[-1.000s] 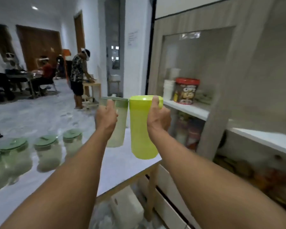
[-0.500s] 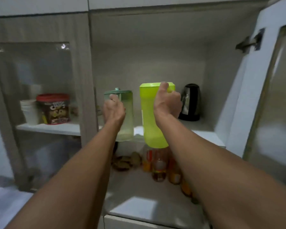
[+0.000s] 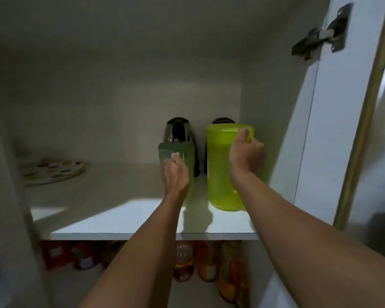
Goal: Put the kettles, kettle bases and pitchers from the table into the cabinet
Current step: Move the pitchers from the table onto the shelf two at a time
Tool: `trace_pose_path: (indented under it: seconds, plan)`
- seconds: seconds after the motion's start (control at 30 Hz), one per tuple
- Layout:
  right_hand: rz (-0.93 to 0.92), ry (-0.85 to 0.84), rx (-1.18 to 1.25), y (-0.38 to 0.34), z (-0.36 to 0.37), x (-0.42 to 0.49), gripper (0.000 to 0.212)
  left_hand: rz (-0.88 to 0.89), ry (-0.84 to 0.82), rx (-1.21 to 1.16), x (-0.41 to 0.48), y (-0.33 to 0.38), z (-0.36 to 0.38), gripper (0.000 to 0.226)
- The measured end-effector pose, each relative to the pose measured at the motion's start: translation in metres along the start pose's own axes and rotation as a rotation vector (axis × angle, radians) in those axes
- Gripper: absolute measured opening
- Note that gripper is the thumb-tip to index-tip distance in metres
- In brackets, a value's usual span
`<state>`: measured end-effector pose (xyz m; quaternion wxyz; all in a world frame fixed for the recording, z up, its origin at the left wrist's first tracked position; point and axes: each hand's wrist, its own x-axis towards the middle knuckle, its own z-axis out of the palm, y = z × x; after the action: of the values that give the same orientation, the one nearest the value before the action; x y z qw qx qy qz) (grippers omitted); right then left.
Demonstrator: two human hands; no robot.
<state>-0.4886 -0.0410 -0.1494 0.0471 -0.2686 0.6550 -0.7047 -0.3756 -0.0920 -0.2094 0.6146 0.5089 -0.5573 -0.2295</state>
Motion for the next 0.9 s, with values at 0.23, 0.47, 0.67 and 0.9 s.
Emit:
trace_pose_path:
  seconds: [0.23, 0.47, 0.67, 0.9]
  plan:
    - [0.005, 0.014, 0.001, 0.011, 0.016, 0.032, 0.052, -0.082, -0.066, -0.036, 0.014, -0.003, 0.035, 0.042]
    - [0.025, -0.065, 0.002, 0.015, 0.015, 0.051, 0.057, -0.170, -0.165, -0.031, 0.036, -0.009, 0.046, 0.056]
    - [0.045, -0.134, -0.026, 0.016, 0.011, 0.054, 0.060, -0.271, -0.198, 0.039, 0.025, 0.008, 0.030, 0.063]
    - [0.013, -0.070, -0.051, 0.019, -0.004, 0.042, 0.056, -0.317, -0.116, 0.135, 0.013, 0.010, 0.001, 0.078]
